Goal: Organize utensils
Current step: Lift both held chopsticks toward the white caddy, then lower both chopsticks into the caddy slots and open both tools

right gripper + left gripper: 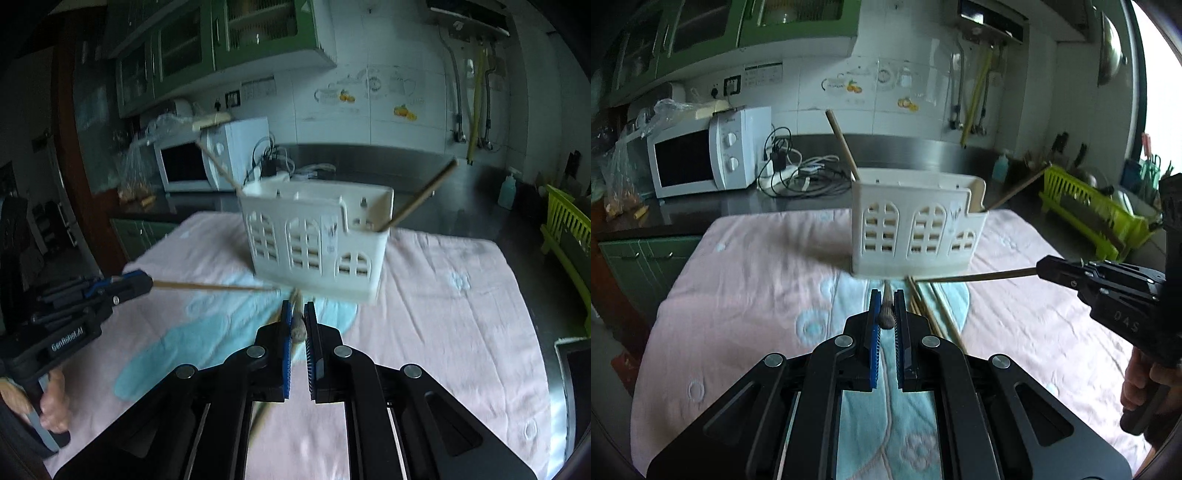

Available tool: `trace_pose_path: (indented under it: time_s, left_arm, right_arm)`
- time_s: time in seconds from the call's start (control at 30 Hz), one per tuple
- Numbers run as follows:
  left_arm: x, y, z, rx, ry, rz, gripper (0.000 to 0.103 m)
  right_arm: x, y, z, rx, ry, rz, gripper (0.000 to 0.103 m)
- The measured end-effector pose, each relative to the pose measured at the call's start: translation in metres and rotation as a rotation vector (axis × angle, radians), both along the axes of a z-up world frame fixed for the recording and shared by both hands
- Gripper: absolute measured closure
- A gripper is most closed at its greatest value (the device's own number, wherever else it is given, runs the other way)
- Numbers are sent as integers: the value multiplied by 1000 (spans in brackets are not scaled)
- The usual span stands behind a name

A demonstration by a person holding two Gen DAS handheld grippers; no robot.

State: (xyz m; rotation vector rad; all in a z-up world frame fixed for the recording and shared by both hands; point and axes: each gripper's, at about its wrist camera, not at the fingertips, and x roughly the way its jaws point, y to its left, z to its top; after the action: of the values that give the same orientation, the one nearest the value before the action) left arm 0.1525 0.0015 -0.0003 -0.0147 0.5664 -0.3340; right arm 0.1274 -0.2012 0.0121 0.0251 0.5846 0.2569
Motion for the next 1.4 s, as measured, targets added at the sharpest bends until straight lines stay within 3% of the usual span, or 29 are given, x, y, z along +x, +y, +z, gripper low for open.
trace_pose_path:
  time_s: [0.57, 1.2, 1.4]
  left_arm:
    - [20, -5, 9, -14, 6, 18, 98]
    - [7, -10, 102, -4, -117, -11, 98]
    - [16, -17, 147, -25, -195, -5, 98]
  right_arm:
    - [20, 5, 20, -10, -62, 26, 96]
    - [15, -33, 133, -19, -39, 88, 96]
    - [21, -52, 169, -24, -69, 57, 96]
